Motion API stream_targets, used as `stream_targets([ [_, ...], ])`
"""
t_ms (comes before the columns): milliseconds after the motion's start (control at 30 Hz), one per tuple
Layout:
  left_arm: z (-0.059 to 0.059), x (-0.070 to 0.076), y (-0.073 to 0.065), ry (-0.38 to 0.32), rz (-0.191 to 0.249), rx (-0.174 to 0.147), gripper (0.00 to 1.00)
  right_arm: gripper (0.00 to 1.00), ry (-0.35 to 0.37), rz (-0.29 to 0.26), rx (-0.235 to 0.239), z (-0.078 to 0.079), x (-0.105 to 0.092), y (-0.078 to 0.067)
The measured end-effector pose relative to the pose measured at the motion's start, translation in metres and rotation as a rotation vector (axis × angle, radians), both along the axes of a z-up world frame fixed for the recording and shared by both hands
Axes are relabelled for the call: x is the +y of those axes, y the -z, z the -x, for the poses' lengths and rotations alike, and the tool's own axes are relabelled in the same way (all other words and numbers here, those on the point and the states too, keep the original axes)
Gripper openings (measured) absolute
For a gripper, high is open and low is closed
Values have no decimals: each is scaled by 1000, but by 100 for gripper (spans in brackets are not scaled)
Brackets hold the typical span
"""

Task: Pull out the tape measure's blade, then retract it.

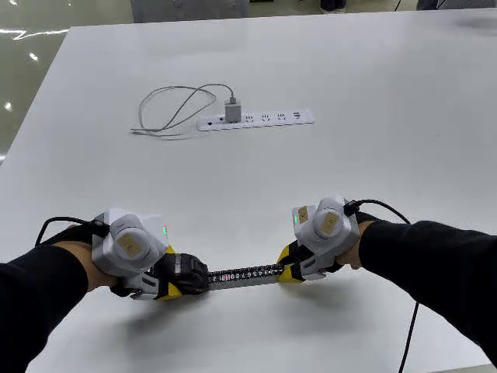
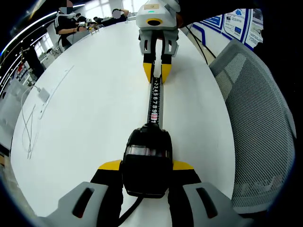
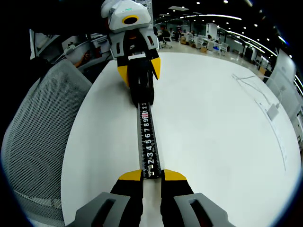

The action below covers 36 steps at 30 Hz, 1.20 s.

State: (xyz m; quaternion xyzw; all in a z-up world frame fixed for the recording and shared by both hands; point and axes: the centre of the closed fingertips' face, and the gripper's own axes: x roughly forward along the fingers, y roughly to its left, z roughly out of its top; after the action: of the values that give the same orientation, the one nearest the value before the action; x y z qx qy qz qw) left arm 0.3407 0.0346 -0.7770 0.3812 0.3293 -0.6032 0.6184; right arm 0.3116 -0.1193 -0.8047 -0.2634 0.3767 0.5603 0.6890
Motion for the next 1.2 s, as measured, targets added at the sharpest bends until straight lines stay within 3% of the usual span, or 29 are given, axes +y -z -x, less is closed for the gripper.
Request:
stream_targets([
  [1200, -2, 0, 1, 4, -6, -1, 31, 9, 24, -3, -2, 3, -28, -1],
])
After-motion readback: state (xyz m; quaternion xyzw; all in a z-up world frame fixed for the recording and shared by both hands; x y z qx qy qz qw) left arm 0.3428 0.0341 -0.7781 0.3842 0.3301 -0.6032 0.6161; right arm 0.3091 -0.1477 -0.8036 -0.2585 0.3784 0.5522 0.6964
